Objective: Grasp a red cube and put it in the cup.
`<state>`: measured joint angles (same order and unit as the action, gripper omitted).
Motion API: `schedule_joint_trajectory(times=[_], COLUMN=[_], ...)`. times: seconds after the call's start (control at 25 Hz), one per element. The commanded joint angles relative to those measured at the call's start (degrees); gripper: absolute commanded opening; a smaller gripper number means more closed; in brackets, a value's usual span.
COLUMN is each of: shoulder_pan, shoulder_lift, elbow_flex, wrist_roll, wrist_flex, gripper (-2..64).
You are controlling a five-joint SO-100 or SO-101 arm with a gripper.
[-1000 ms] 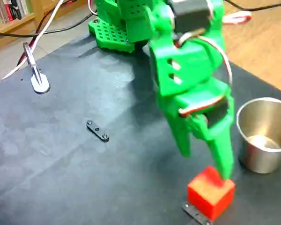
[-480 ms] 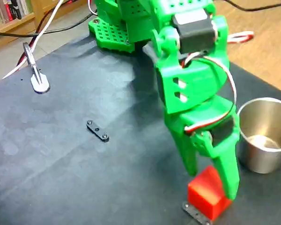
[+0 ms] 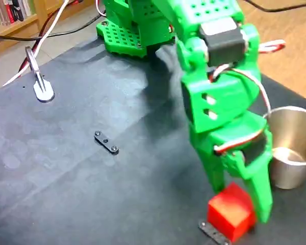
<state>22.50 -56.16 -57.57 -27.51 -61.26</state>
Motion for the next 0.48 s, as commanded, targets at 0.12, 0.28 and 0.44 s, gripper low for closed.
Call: schedule_joint_trajectory(times=[0.12,0.28,0.44], shoulder_pan=[-0.3,-0.1,-0.1], shoulder_lift=[0.4,0.4,0.4], elbow_flex=[4.5,4.5,4.5], wrist_roll=[-0.5,-0.5,-0.5], wrist_flex=[0.5,0.4,-0.3], gripper=[25.9,25.9,25.7])
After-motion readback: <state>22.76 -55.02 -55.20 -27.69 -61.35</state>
